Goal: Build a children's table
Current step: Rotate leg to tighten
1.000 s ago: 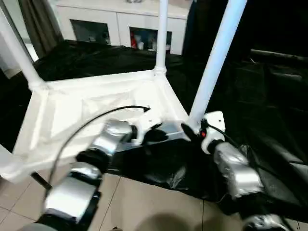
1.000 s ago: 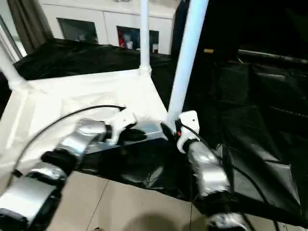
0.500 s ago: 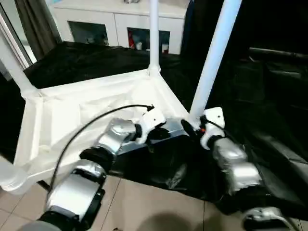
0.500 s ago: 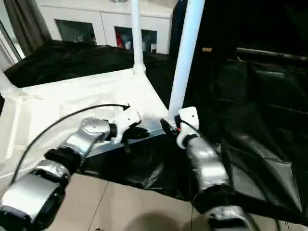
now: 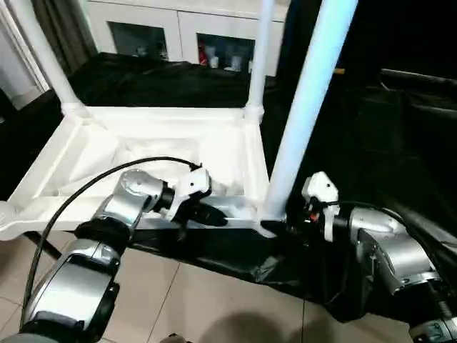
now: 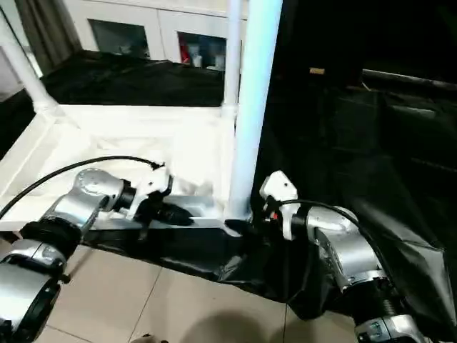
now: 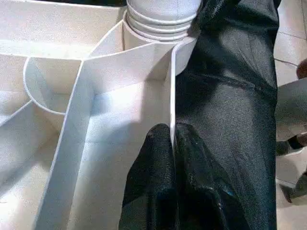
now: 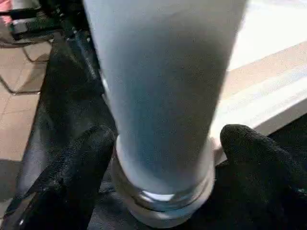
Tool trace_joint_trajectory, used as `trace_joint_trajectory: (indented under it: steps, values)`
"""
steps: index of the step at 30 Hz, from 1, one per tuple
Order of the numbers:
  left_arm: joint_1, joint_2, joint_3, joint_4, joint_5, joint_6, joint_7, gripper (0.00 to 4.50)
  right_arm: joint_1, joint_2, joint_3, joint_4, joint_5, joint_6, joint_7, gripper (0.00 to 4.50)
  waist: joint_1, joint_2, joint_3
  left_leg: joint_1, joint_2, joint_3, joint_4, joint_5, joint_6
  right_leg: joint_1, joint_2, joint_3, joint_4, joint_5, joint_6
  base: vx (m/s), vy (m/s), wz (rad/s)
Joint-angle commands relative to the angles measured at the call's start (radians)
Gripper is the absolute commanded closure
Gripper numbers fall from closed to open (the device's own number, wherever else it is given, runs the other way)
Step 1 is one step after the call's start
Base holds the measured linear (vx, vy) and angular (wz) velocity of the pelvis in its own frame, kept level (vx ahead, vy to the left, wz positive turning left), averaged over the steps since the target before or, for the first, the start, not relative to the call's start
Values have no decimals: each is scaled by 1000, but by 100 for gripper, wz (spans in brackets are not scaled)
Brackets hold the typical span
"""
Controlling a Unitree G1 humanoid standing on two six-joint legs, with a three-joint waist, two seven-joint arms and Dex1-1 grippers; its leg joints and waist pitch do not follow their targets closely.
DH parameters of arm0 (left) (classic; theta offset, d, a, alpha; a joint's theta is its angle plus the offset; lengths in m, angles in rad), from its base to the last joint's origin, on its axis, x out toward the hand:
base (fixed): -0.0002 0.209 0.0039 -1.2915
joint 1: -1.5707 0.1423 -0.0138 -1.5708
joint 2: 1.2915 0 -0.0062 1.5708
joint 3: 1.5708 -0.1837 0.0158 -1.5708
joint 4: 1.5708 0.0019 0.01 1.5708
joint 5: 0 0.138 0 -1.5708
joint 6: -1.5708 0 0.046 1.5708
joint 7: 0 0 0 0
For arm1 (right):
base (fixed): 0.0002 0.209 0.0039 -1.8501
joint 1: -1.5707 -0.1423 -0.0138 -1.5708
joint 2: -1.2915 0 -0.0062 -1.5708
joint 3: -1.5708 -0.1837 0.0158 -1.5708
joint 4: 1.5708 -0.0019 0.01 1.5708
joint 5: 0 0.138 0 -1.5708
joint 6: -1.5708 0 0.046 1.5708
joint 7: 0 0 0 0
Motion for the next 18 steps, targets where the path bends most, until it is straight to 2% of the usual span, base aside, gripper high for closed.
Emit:
trace_joint_trajectory:
  steps: [1,3,4,7,11,15,17,18]
  values:
    - [0,-4,-5,-23,-20,-3,-23,450,-21,-11,12,-8,-16,10,17,91,0,-9,-71,12,27,-1,-62,-144,72,58,-65,42,-52,-92,-268,0,0,0]
    - [2,-4,-3,-24,-18,-3,-26,450,-21,-13,17,-8,-20,11,24,108,0,-11,-71,11,27,-1,-62,-140,71,58,-65,42,-53,-100,-263,0,0,0]
    - [7,-3,-1,-33,-18,5,-17,450,-18,-14,21,-10,-15,13,33,115,0,-16,-71,11,27,-1,-62,-135,73,58,-65,42,-53,-100,-261,0,0,0]
    - [8,-1,3,-38,-18,7,-5,450,-17,-12,19,-9,-8,12,31,149,1,-14,-72,11,28,-1,-61,-121,77,57,-65,42,-50,-93,-261,0,0,0]
    - [9,2,4,-41,-20,10,-6,450,-18,-6,17,-4,-3,11,31,167,2,-19,-72,10,27,-1,-60,-120,80,58,-65,42,-49,-93,-259,0,0,0]
    - [21,-3,11,-48,-27,21,3,450,-13,23,7,18,2,-2,11,176,3,-19,-71,10,27,-1,-61,-124,77,56,-66,41,-50,-106,-257,0,0,0]
    - [25,-11,11,-48,-22,19,24,450,-9,42,-5,26,3,-6,-25,177,2,-19,-71,10,27,-2,-61,-127,72,56,-66,41,-51,-112,-256,0,0,0]
    - [21,-32,6,-31,-4,17,80,450,-7,73,-19,49,-12,-8,-101,177,0,-18,-70,11,26,-2,-62,-141,64,55,-66,41,-53,-134,-251,0,0,0]
